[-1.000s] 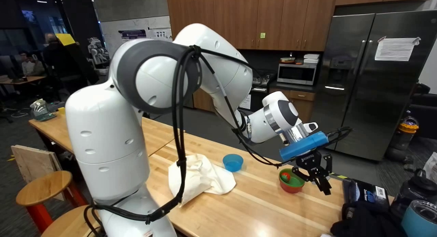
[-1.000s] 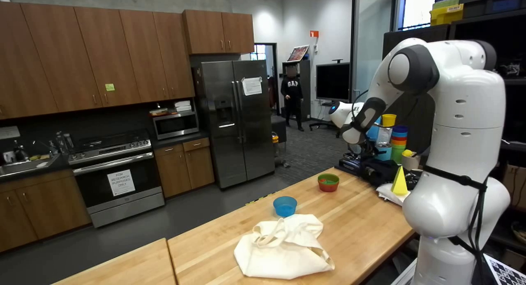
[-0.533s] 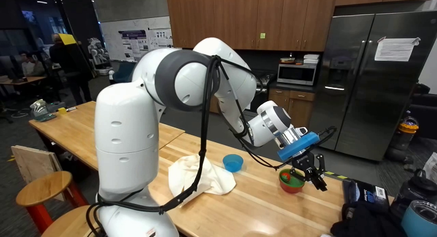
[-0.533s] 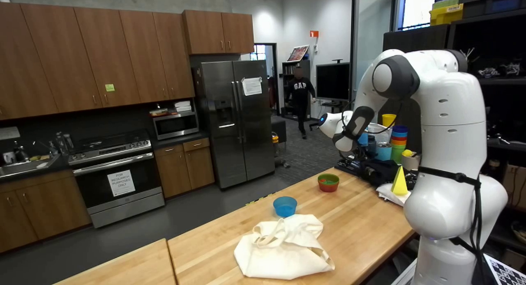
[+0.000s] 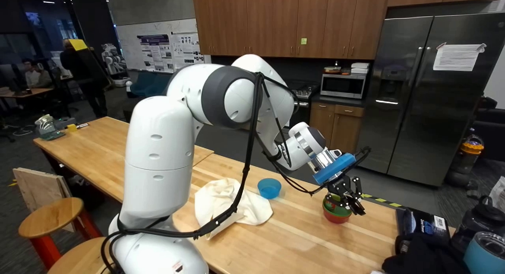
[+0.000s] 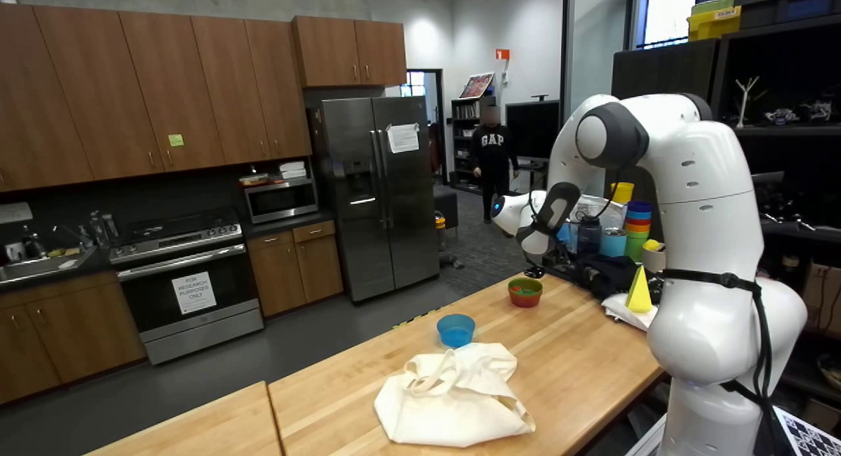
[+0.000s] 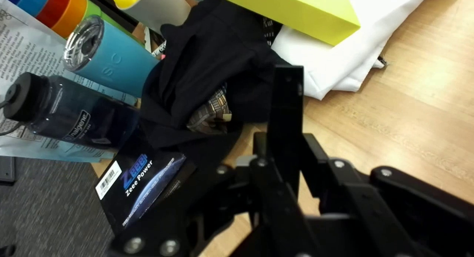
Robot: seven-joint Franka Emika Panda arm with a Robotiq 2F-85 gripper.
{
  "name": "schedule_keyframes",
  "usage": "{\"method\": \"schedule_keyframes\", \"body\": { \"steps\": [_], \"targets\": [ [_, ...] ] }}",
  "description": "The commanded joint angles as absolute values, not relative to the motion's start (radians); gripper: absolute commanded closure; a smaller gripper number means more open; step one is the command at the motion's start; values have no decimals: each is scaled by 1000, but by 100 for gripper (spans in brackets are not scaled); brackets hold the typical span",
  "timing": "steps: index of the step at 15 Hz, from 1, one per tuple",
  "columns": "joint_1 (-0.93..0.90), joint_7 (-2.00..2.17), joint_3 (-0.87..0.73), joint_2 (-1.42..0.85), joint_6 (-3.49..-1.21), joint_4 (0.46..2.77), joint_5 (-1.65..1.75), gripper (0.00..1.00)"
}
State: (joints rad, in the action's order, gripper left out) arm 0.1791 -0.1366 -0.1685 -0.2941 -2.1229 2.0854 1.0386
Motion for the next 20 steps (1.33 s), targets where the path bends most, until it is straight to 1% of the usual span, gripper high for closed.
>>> {"method": "schedule_keyframes", "body": {
  "steps": [1,15,20],
  "targets": [
    [168,-124,-168,-328,-2075,2049,1073,94],
    [147,-114,-140,-416,-2015,1977,1121,94],
    [129,-117,-138,-446,-1960,1945,1158,94]
  ]
}}
